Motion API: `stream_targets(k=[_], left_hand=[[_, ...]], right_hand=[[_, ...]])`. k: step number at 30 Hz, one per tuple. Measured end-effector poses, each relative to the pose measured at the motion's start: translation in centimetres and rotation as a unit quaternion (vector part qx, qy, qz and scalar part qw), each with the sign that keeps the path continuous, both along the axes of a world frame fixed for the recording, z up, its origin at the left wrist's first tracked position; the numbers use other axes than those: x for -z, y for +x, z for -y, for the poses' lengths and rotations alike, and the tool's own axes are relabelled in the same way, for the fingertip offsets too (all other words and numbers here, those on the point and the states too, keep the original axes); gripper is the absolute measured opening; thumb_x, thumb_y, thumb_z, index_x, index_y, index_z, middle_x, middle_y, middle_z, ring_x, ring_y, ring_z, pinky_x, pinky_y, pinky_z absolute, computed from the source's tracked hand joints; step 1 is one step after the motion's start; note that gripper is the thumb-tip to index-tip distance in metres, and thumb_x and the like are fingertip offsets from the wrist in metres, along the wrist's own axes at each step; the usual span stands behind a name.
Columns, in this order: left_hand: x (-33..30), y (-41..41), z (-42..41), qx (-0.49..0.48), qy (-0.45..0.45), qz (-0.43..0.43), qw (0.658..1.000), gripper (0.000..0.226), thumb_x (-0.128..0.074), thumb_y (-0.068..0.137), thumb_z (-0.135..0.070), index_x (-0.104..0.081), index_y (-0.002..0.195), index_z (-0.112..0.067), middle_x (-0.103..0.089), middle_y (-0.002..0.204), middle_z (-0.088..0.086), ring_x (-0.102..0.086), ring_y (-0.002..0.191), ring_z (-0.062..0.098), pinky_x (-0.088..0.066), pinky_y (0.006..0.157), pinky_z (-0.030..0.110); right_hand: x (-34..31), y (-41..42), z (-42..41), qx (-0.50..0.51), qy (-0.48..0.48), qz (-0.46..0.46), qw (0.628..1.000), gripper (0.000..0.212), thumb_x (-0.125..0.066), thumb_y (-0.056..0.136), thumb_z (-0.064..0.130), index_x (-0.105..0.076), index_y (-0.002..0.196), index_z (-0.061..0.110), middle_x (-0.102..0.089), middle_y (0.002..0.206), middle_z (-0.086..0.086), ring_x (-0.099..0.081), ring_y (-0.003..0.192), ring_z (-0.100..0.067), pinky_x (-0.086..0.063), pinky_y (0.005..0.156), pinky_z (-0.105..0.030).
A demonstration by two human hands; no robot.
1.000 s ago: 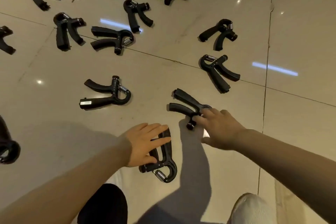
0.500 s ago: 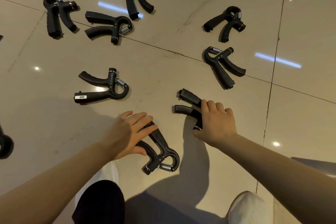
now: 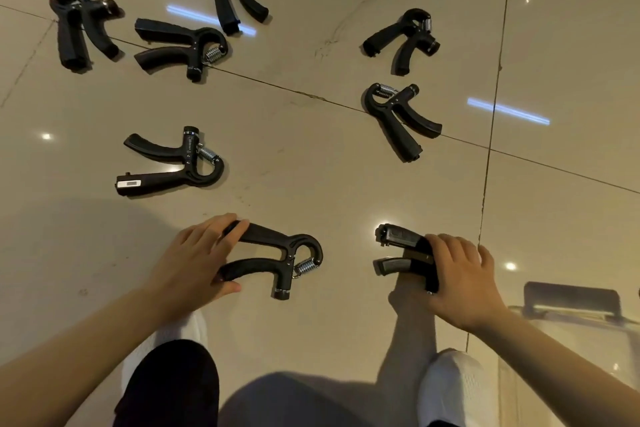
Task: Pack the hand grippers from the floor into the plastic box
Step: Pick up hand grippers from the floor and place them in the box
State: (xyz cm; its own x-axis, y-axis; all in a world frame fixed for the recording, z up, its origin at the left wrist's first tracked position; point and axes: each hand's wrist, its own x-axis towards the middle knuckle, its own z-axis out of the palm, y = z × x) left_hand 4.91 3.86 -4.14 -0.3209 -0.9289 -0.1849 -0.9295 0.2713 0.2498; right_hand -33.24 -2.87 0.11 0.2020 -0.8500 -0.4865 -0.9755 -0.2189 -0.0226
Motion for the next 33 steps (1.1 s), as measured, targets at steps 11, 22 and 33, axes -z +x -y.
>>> stream_targets(k=[11,22,33], left_hand=[[-3.2,-2.4,-0.4,-0.035,0.016,-0.031,0.999,0.098,-0.092,0.043,-0.038,-0.053,0.125,0.001,-0.056,0.115,0.018,-0.063,0.087,0.029,-0.052,0.078,0.034],[-8.4,-12.4,-2.3,-0.015,-0.048,-0.178,0.983,0.071,-0.061,0.062,-0.056,-0.052,0.124,-0.021,-0.043,0.125,0.000,-0.041,0.105,0.010,-0.033,0.083,0.020],[-12.3,-25.2,-1.0,0.101,-0.100,-0.131,0.981,0.072,-0.059,0.063,-0.063,-0.055,0.119,-0.018,-0.056,0.119,0.007,-0.055,0.103,0.024,-0.042,0.083,0.032]], right_hand=[[0.6,4.1,1.3,-0.173,0.001,-0.001,0.985,0.084,-0.065,0.078,0.041,-0.017,0.142,0.016,-0.043,0.131,-0.003,-0.047,0.113,-0.025,-0.043,0.088,-0.035],[-7.4,-1.9,-3.2,-0.099,-0.119,0.093,0.984,0.077,-0.066,0.068,0.043,-0.037,0.133,0.014,-0.051,0.124,-0.004,-0.051,0.106,-0.025,-0.038,0.091,-0.035],[-16.9,-11.8,-10.1,0.091,-0.184,0.352,0.913,0.084,-0.067,0.060,0.040,-0.035,0.136,0.024,-0.044,0.128,0.010,-0.038,0.106,0.007,-0.035,0.080,-0.002]])
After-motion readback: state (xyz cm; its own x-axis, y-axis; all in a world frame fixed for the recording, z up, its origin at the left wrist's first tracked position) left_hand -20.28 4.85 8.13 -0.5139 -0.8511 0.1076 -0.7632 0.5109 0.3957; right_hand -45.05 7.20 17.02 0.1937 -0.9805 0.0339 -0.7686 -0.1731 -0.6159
